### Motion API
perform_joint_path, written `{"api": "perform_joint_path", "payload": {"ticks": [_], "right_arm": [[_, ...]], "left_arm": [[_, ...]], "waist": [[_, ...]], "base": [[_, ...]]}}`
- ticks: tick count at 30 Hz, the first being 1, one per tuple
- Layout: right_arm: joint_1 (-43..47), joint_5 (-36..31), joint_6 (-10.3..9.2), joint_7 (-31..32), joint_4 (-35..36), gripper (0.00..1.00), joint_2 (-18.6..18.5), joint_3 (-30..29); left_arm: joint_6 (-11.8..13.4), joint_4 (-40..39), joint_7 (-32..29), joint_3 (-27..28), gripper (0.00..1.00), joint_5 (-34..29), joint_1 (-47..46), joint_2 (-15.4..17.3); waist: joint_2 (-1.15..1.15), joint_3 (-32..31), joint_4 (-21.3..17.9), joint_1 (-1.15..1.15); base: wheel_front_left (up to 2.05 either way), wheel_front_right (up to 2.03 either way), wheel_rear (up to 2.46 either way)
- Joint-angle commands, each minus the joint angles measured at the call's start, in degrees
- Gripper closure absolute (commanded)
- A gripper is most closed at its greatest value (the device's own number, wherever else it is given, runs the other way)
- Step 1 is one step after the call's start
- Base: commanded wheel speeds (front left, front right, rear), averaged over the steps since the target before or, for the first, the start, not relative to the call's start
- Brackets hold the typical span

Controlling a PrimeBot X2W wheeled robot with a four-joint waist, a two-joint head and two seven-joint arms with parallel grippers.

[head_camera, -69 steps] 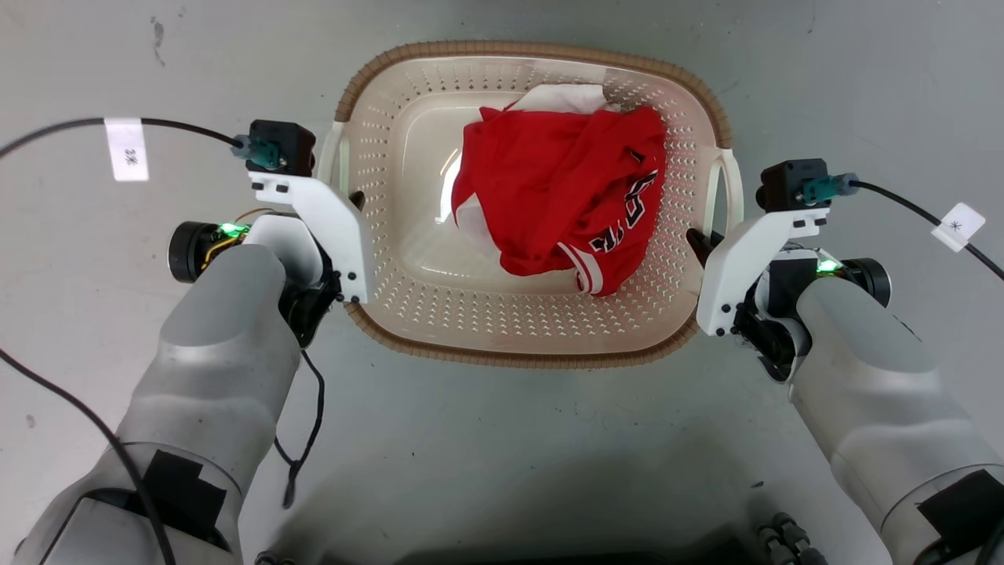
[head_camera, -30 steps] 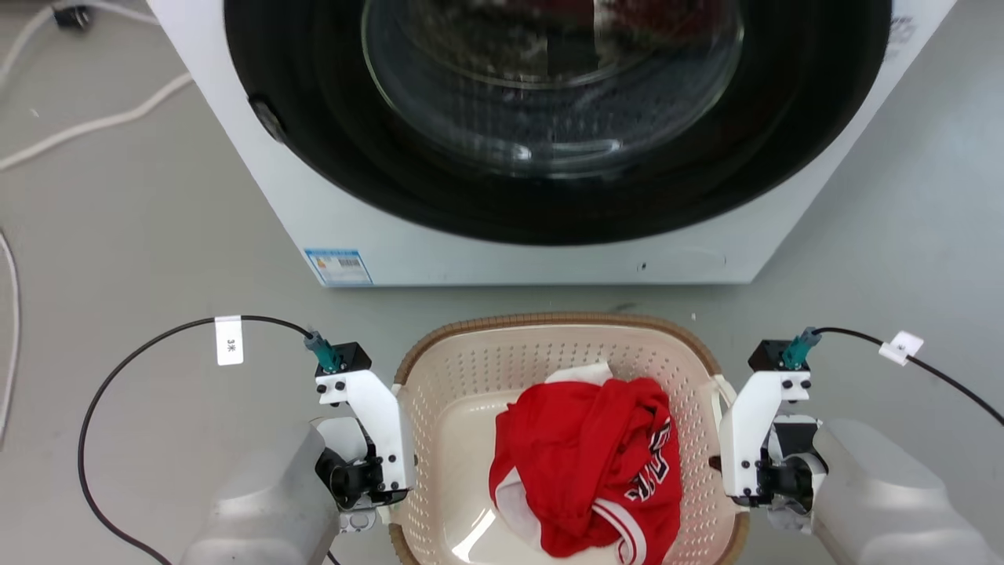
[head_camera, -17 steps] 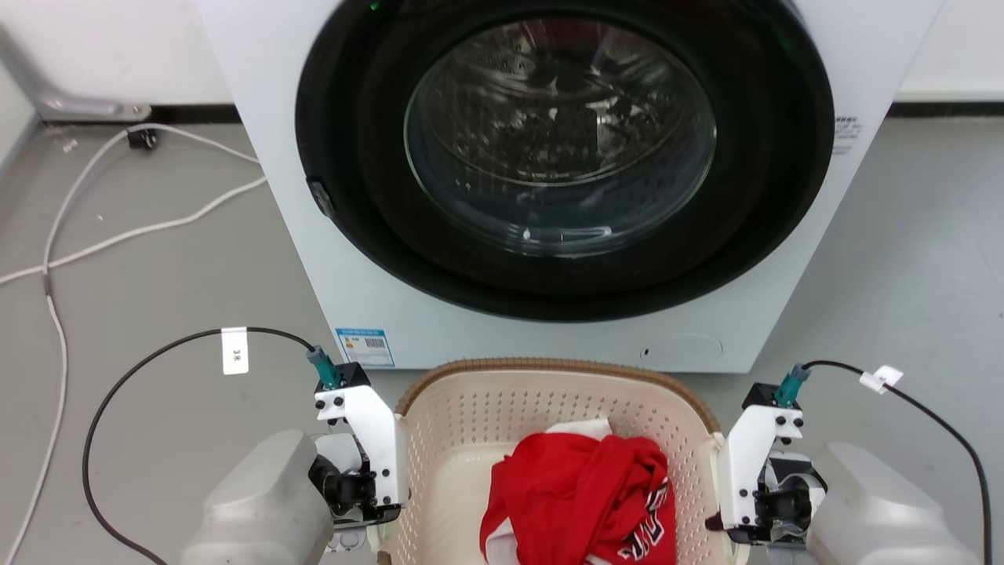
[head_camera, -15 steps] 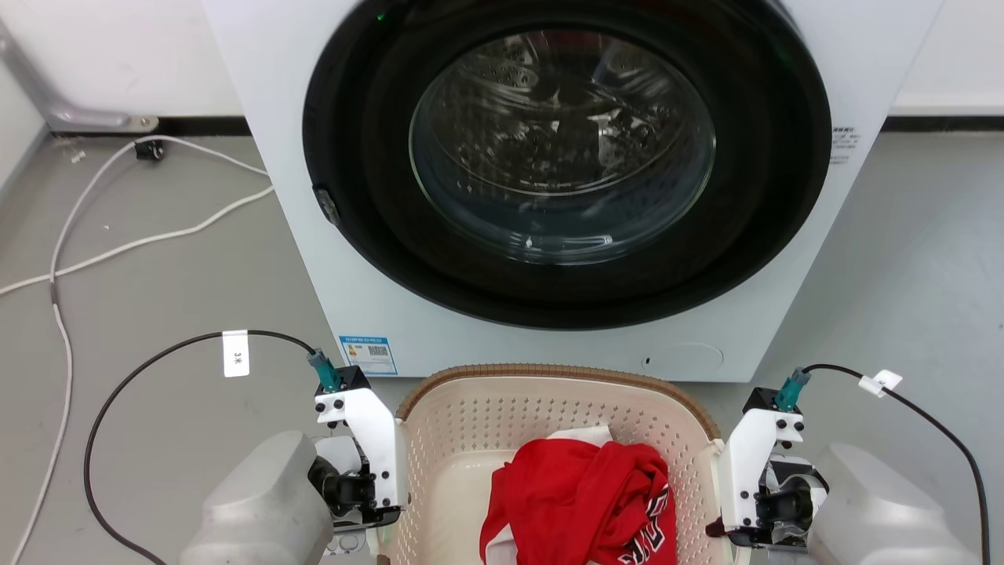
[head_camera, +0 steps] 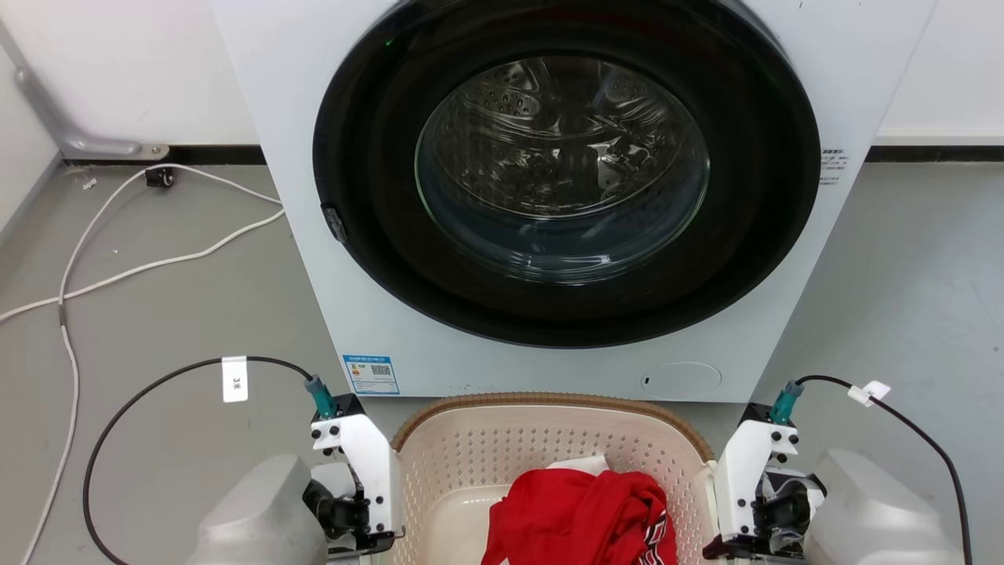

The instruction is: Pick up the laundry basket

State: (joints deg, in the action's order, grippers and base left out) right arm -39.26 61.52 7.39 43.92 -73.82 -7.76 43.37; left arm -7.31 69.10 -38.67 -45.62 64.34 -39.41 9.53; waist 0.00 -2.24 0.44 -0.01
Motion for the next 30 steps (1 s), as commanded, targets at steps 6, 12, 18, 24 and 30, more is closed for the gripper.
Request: {"api": "perform_joint_path", "payload": {"ticks": [6, 12, 18, 24, 30], "right_arm": [[1.35, -0.39, 0.19, 0.79, 0.01, 1.00, 0.37, -0.58], [1.44, -1.10, 0.19, 0.57, 0.00, 1.00, 0.38, -0.82], [0.88, -2.04, 0.19, -0.08, -0.02, 1.00, 0.36, -1.03], [0.14, -2.80, 0.19, -0.34, -0.02, 1.00, 0.33, -1.34], [-0.07, -3.51, 0.19, -0.12, -0.03, 1.00, 0.37, -1.54]], "left_arm": [[-0.29, -0.47, 0.59, -0.18, 1.00, 1.26, 1.16, -0.32], [-0.29, -1.15, 1.36, -0.50, 1.00, 1.53, 1.11, 0.03], [-0.29, -1.35, 2.38, -0.86, 1.00, 1.74, 0.87, 0.15], [-0.29, -1.40, 3.35, -1.22, 1.00, 2.17, 0.44, -0.20], [-0.29, -1.23, 3.54, -1.58, 1.00, 2.76, 0.50, -0.36]], "waist": [[0.00, -0.77, 0.11, 0.01], [0.00, -0.53, 0.00, 0.01], [0.00, 0.10, -0.19, 0.01], [0.00, 0.59, -0.14, 0.01], [0.00, 0.61, -0.10, 0.01]], "base": [[0.00, 0.00, 0.00], [0.00, 0.00, 0.00], [0.00, 0.00, 0.00], [0.00, 0.00, 0.00], [0.00, 0.00, 0.00]]}}
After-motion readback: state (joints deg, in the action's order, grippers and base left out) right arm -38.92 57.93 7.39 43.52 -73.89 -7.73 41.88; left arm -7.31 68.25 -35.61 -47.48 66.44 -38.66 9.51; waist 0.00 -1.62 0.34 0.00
